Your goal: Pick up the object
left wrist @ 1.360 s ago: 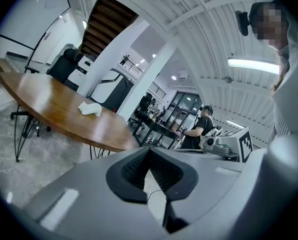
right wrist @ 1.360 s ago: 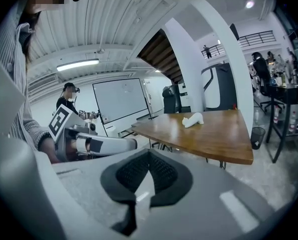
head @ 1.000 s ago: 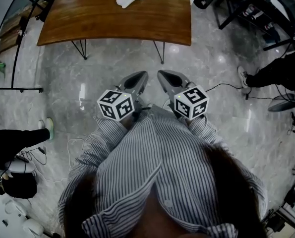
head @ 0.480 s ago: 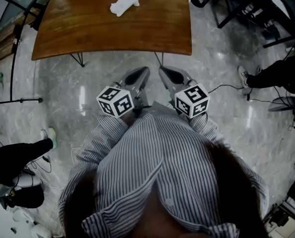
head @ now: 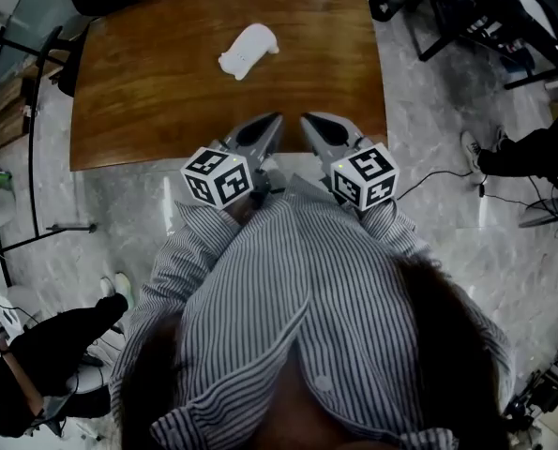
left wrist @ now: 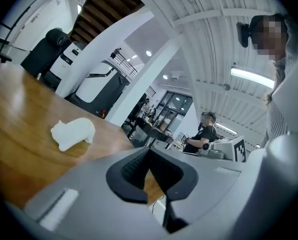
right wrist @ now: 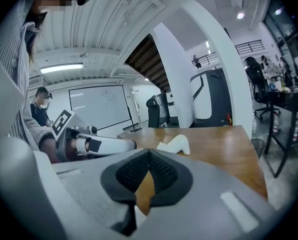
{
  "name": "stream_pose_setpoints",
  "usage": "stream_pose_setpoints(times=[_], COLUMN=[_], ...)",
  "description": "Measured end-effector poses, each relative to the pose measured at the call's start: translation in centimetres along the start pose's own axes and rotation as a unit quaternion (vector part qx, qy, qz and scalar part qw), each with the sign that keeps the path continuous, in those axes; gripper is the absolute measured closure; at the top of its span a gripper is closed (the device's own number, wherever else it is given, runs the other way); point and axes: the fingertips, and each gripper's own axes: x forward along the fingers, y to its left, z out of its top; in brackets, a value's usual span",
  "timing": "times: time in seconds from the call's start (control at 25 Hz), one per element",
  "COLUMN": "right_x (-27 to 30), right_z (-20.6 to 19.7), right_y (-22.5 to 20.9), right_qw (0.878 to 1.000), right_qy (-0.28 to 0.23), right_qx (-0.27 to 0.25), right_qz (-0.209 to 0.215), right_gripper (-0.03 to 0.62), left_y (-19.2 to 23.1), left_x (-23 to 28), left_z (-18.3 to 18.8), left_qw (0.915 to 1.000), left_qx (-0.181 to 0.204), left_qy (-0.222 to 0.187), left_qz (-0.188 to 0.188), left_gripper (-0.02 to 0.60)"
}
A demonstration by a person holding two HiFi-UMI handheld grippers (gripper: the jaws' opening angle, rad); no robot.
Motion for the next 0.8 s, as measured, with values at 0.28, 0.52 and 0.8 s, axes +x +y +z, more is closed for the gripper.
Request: stream_pose_setpoints(times=[0.28,0.52,0.8], right_x=[6.0,7.5,8.8], right_z=[2.0,1.9,2.8], right_y=[-2.2,-4.4,-6.7], right_qw=[1.0,0.998,0.998], right_qy=[0.002,0.009,0.019], right_qx=[0.024,0.046,0.055], right_qz=[-0.018,-0.033,-0.022], right_gripper=[0.592,0.592,0.592], left_y=[6.0,9.7,11.9], left_x=[1.8,3.2,5.5], left_z=[3.2,4.2,4.6], left_qw=[0.9996,0.9983,0.993], left_qx=[0.004,0.029,0.061], left_qy=[0.027,0.034,0.061], left_qz=[0.003,0.038,0.08], left_gripper=[0.577,0.559,0.474])
